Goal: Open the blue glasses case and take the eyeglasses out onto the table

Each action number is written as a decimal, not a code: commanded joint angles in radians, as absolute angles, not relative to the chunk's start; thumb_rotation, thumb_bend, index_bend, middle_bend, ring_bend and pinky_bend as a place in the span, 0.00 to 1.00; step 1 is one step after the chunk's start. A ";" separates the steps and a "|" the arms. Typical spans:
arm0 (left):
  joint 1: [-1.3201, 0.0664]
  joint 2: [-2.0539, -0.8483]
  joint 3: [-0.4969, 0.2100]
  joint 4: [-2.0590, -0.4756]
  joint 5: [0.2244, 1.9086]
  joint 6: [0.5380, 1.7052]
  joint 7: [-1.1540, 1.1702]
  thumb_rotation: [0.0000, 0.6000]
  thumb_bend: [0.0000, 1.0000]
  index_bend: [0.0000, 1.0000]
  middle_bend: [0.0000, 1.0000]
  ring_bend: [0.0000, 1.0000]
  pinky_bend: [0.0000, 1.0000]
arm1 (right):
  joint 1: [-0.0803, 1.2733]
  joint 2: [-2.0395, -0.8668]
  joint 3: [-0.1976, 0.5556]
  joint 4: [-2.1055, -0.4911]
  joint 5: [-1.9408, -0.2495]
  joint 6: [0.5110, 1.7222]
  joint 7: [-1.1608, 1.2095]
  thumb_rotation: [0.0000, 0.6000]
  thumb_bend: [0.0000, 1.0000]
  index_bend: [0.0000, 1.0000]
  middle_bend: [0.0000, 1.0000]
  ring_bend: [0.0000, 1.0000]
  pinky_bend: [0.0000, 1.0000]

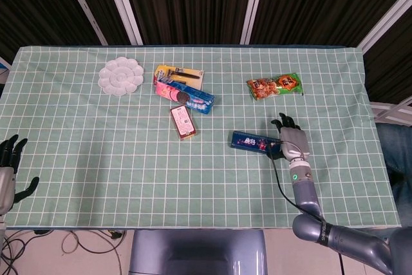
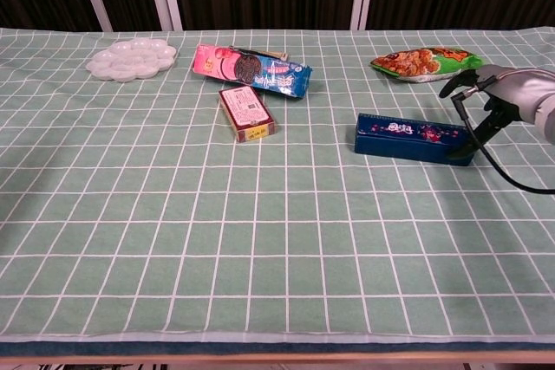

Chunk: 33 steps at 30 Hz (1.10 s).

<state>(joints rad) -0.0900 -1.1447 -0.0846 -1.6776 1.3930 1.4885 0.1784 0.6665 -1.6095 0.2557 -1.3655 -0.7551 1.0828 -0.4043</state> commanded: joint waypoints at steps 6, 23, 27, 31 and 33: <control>-0.090 -1.145 -0.085 -1.677 1.392 1.489 0.178 1.00 0.27 0.06 0.00 0.00 0.00 | 0.663 -1.609 0.263 -1.354 -0.753 1.076 -0.410 1.00 0.13 0.21 0.06 0.05 0.21; -0.087 -1.148 -0.088 -1.675 1.394 1.499 0.171 1.00 0.27 0.05 0.00 0.00 0.00 | 0.665 -1.594 0.275 -1.359 -0.753 1.058 -0.423 1.00 0.15 0.22 0.06 0.05 0.21; -0.086 -1.148 -0.088 -1.673 1.396 1.502 0.171 1.00 0.27 0.05 0.00 0.00 0.00 | 0.669 -1.599 0.278 -1.350 -0.747 1.053 -0.429 1.00 0.15 0.22 0.06 0.05 0.21; -0.086 -1.147 -0.089 -1.673 1.394 1.502 0.170 1.00 0.27 0.05 0.00 0.00 0.00 | 0.672 -1.601 0.281 -1.344 -0.743 1.050 -0.434 1.00 0.15 0.22 0.06 0.05 0.21; -0.086 -1.147 -0.089 -1.672 1.395 1.502 0.171 1.00 0.27 0.05 0.00 0.00 0.00 | 0.672 -1.601 0.281 -1.345 -0.743 1.050 -0.435 1.00 0.15 0.22 0.06 0.05 0.21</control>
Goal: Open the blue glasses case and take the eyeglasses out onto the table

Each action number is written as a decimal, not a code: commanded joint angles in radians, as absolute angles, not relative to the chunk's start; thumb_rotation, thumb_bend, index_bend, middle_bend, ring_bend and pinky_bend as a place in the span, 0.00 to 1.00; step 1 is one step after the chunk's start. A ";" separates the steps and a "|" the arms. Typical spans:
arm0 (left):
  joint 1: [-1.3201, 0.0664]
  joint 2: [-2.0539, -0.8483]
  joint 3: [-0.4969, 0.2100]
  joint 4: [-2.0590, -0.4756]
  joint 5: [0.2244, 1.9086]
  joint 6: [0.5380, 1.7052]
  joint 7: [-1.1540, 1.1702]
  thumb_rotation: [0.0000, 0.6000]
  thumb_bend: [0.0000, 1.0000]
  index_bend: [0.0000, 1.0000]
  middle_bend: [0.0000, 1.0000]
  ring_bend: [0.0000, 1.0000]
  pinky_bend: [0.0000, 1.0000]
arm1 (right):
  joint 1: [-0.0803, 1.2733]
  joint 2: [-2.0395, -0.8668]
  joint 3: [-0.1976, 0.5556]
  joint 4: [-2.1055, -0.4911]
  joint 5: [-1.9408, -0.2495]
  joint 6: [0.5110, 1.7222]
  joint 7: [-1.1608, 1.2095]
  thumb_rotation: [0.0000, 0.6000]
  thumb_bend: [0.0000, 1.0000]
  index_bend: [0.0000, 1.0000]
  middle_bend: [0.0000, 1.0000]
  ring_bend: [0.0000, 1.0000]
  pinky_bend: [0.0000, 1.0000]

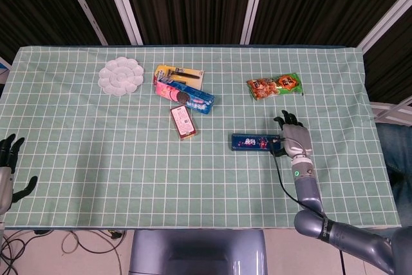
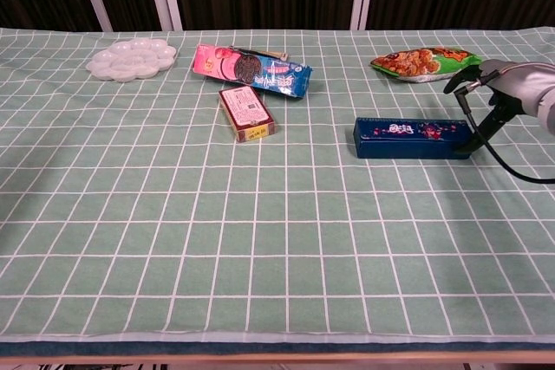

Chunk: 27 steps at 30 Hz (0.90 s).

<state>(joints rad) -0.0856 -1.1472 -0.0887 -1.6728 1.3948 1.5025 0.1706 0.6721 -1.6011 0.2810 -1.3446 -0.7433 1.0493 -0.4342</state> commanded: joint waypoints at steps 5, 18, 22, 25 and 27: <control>-0.085 -1.146 -0.089 -1.674 1.393 1.501 0.172 1.00 0.27 0.05 0.00 0.00 0.00 | 0.666 -1.584 0.279 -1.373 -0.746 1.057 -0.442 1.00 0.15 0.22 0.06 0.05 0.21; -0.089 -1.141 -0.091 -1.681 1.377 1.487 0.174 1.00 0.27 0.06 0.00 0.00 0.00 | 0.669 -1.497 0.260 -1.570 -0.761 1.090 -0.524 1.00 0.23 0.26 0.15 0.06 0.21; -0.087 -1.138 -0.092 -1.685 1.376 1.489 0.171 1.00 0.27 0.06 0.00 0.00 0.00 | 0.725 -1.466 0.282 -1.616 -0.642 1.050 -0.622 1.00 0.25 0.27 0.14 0.06 0.21; -0.088 -1.137 -0.091 -1.684 1.377 1.487 0.168 1.00 0.27 0.06 0.00 0.00 0.00 | 0.773 -1.456 0.293 -1.632 -0.562 1.063 -0.708 1.00 0.25 0.28 0.15 0.06 0.21; -0.089 -1.136 -0.091 -1.685 1.376 1.483 0.167 1.00 0.27 0.06 0.00 0.00 0.00 | 0.797 -1.455 0.300 -1.637 -0.523 1.069 -0.743 1.00 0.25 0.29 0.17 0.06 0.21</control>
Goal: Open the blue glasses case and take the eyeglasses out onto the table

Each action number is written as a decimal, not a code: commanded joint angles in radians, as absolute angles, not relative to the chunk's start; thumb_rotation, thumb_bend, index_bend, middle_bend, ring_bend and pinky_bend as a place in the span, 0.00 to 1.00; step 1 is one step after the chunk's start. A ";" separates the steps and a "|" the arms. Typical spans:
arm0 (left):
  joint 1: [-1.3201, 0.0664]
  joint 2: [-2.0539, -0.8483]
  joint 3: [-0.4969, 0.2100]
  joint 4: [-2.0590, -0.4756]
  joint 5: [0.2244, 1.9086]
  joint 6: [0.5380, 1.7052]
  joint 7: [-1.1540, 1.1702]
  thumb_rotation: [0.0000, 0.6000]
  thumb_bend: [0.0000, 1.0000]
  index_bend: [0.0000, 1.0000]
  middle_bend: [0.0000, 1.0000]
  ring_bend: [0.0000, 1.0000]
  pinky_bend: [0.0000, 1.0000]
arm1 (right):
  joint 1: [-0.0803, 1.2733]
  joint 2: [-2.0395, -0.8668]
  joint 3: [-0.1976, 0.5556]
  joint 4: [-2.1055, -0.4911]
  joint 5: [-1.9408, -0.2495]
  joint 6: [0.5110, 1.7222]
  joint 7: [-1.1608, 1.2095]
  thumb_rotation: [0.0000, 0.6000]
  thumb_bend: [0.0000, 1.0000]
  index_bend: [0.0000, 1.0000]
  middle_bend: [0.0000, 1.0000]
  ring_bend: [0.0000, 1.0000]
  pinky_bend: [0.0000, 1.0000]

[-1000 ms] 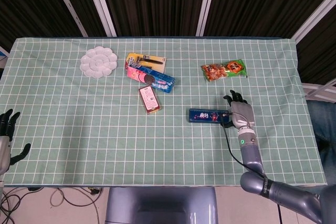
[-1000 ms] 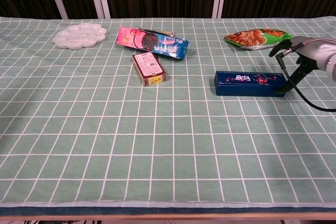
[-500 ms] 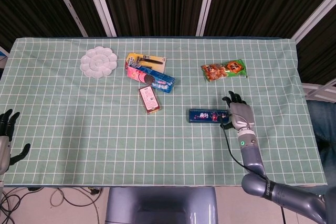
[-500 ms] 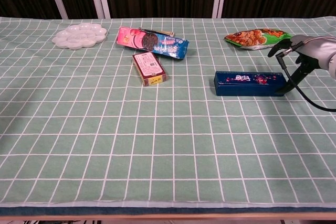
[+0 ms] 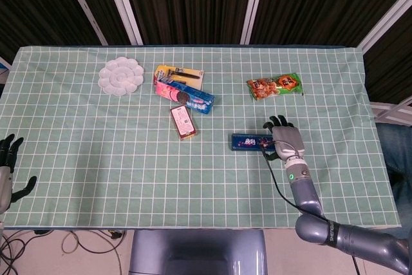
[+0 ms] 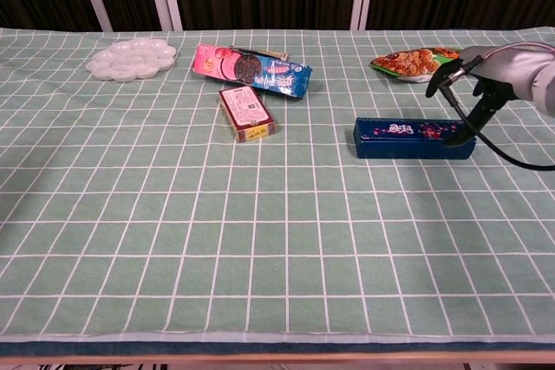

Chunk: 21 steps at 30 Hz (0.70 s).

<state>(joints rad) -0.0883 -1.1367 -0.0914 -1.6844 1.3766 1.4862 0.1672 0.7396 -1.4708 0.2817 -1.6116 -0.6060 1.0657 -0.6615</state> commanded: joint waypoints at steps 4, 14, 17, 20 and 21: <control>-0.092 -1.136 -0.090 -1.687 1.375 1.477 0.171 1.00 0.27 0.06 0.00 0.00 0.00 | 0.841 -1.454 0.324 -1.658 -0.408 1.073 -0.786 1.00 0.25 0.29 0.17 0.06 0.21; -0.096 -1.133 -0.091 -1.696 1.363 1.466 0.171 1.00 0.28 0.05 0.00 0.00 0.00 | 0.903 -1.515 0.319 -1.654 -0.327 1.145 -0.827 1.00 0.29 0.29 0.18 0.06 0.21; -0.096 -1.133 -0.092 -1.694 1.366 1.468 0.165 1.00 0.28 0.05 0.00 0.00 0.00 | 0.913 -1.550 0.314 -1.634 -0.339 1.171 -0.822 1.00 0.31 0.29 0.20 0.06 0.21; -0.096 -1.132 -0.090 -1.693 1.364 1.464 0.162 1.00 0.28 0.05 0.00 0.00 0.00 | 0.920 -1.582 0.305 -1.611 -0.353 1.189 -0.819 1.00 0.33 0.29 0.21 0.06 0.21; -0.096 -1.132 -0.089 -1.693 1.364 1.463 0.163 1.00 0.28 0.05 0.00 0.00 0.00 | 0.923 -1.592 0.302 -1.602 -0.357 1.193 -0.820 1.00 0.34 0.29 0.22 0.06 0.21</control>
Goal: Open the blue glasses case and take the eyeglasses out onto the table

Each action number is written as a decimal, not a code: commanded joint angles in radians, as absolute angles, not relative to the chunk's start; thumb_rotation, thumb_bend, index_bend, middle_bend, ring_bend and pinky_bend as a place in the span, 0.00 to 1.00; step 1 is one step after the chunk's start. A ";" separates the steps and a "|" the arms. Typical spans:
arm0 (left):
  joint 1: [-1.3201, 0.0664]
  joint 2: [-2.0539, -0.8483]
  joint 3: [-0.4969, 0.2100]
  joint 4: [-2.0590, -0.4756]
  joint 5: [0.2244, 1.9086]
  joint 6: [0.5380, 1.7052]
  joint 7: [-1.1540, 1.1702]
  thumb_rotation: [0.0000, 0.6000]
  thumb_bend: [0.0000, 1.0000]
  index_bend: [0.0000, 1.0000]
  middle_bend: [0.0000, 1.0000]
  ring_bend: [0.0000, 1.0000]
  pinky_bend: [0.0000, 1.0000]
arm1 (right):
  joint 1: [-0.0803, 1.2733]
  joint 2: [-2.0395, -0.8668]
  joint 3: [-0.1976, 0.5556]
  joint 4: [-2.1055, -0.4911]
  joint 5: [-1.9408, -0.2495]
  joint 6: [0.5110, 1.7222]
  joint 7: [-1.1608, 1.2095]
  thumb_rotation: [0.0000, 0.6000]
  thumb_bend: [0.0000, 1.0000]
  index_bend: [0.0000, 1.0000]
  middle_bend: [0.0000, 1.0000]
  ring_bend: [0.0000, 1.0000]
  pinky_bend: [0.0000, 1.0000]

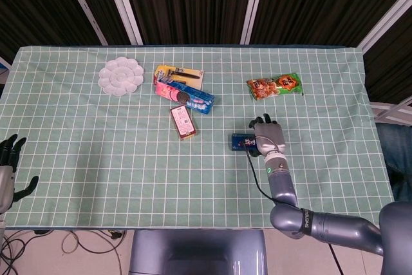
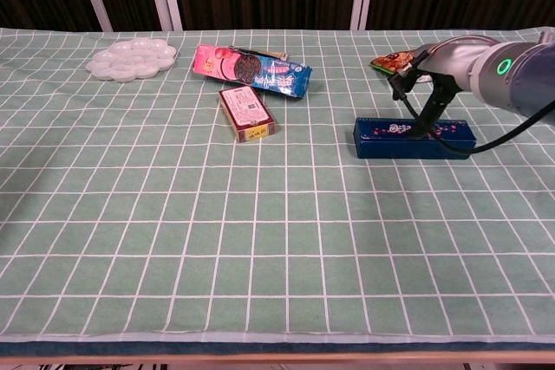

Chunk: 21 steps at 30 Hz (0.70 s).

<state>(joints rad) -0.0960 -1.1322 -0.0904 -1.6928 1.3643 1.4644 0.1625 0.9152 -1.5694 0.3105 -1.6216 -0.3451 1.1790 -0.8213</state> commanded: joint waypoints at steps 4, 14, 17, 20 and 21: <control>-0.097 -1.132 -0.087 -1.693 1.369 1.462 0.164 1.00 0.28 0.05 0.00 0.00 0.00 | 0.929 -1.625 0.297 -1.576 -0.366 1.206 -0.820 1.00 0.37 0.29 0.23 0.07 0.21; -0.101 -1.130 -0.087 -1.695 1.365 1.455 0.163 1.00 0.28 0.05 0.00 0.00 0.00 | 0.937 -1.653 0.294 -1.570 -0.373 1.232 -0.842 1.00 0.38 0.29 0.24 0.07 0.21; -0.101 -1.128 -0.087 -1.695 1.364 1.455 0.161 1.00 0.28 0.05 0.00 0.00 0.00 | 0.936 -1.663 0.296 -1.562 -0.370 1.234 -0.840 1.00 0.38 0.29 0.24 0.07 0.21; -0.102 -1.127 -0.087 -1.696 1.361 1.451 0.162 1.00 0.28 0.05 0.00 0.00 0.00 | 0.937 -1.675 0.295 -1.556 -0.372 1.239 -0.844 1.00 0.38 0.30 0.25 0.07 0.21; -0.102 -1.127 -0.087 -1.696 1.361 1.451 0.163 1.00 0.28 0.05 0.00 0.00 0.00 | 0.937 -1.679 0.297 -1.553 -0.375 1.242 -0.844 1.00 0.38 0.30 0.25 0.07 0.21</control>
<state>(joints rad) -0.1021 -1.1268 -0.0867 -1.6962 1.3610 1.4509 0.1629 0.9365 -1.6753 0.2957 -1.5560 -0.3726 1.2390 -0.8428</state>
